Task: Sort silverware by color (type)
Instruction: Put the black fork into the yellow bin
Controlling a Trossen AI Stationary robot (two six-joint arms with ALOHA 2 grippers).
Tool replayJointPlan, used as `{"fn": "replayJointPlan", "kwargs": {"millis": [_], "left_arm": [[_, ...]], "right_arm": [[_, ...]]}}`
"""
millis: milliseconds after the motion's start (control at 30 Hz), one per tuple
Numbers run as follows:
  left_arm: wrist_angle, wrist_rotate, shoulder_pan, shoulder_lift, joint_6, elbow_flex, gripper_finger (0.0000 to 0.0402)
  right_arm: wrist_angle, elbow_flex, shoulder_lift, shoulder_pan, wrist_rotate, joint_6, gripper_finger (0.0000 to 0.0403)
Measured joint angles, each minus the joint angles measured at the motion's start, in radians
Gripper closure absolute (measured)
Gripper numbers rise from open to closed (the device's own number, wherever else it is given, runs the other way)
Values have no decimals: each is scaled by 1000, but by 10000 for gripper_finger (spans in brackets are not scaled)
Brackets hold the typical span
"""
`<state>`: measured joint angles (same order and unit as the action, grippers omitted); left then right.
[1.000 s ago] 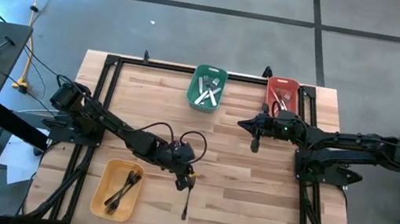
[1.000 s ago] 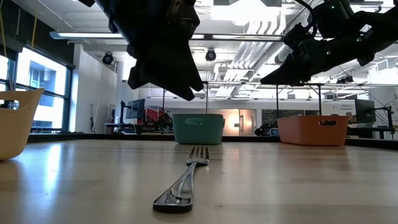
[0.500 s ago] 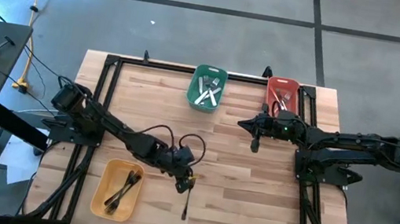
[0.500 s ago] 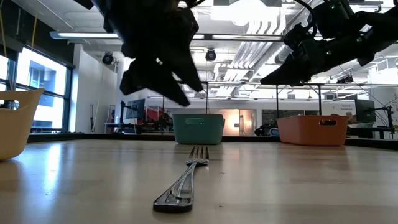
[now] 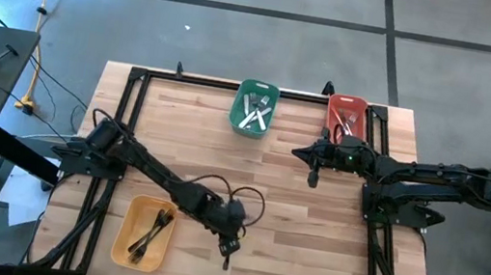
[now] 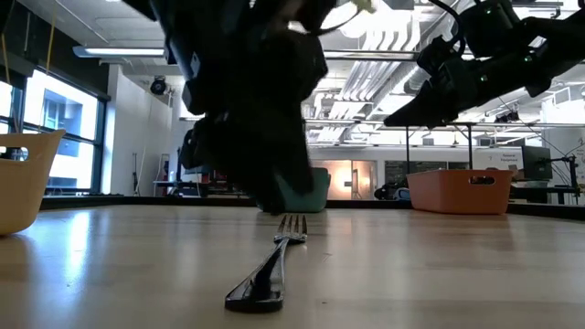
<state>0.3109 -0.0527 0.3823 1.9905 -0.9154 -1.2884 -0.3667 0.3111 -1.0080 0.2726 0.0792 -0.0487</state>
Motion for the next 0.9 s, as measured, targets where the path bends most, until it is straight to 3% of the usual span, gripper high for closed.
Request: {"fn": "replayJointPlan", "kwargs": {"millis": [133, 333, 900], "left_arm": [[146, -1, -3, 54, 1, -95, 231], [165, 22, -3, 92, 8, -158, 231], [232, -35, -1, 92, -25, -162, 231]], "right_arm": [[15, 0, 0, 0, 0, 0, 401], [19, 0, 0, 0, 0, 0, 401], [26, 0, 0, 0, 0, 0, 401]]}}
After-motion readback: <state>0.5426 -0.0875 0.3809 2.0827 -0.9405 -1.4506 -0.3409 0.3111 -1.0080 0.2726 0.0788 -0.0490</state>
